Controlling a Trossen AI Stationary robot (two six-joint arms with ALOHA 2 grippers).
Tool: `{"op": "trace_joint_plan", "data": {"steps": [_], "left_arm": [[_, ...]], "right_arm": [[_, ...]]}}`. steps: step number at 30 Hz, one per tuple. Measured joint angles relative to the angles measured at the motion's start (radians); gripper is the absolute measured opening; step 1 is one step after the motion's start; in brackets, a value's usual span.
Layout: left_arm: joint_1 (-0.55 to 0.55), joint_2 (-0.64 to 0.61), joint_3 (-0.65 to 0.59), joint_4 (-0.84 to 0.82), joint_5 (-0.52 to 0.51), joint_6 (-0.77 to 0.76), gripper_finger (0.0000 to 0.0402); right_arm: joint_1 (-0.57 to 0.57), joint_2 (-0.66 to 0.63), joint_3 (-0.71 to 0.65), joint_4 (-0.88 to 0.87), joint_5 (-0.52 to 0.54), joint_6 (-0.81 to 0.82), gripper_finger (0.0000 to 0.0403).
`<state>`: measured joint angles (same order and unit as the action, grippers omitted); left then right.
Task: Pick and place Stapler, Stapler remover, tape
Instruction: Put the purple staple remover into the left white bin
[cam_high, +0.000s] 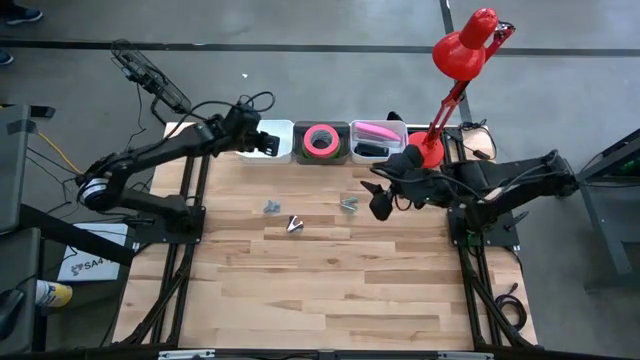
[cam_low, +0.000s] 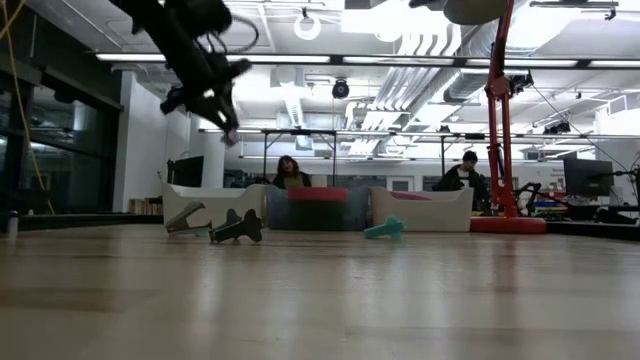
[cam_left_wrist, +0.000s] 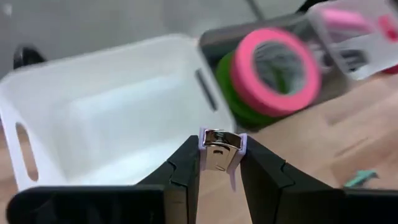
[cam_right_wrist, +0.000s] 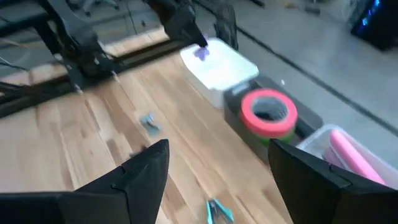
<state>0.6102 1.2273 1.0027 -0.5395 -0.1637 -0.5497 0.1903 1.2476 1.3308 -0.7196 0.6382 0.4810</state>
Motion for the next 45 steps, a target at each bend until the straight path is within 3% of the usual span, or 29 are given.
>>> {"op": "trace_joint_plan", "data": {"steps": [13, 24, 41, 45], "left_arm": [[0.177, 0.233, 0.000, 0.018, 0.041, -0.008, 0.0082], [0.190, 0.346, 0.000, 0.018, 0.074, -0.005, 0.0082], [0.189, 0.360, 0.000, 0.015, 0.106, -0.011, 0.0084], [0.188, 0.360, 0.000, 0.014, 0.109, -0.011, 0.0152]], "right_arm": [[-0.107, 0.000, 0.000, -0.273, -0.147, 0.088, 0.0264], [-0.139, 0.000, 0.000, -0.450, -0.134, 0.139, 0.0264], [-0.153, 0.000, 0.000, -0.431, -0.121, 0.122, 0.0264], [-0.153, 0.000, 0.000, -0.428, -0.127, 0.121, 0.0264]]}}
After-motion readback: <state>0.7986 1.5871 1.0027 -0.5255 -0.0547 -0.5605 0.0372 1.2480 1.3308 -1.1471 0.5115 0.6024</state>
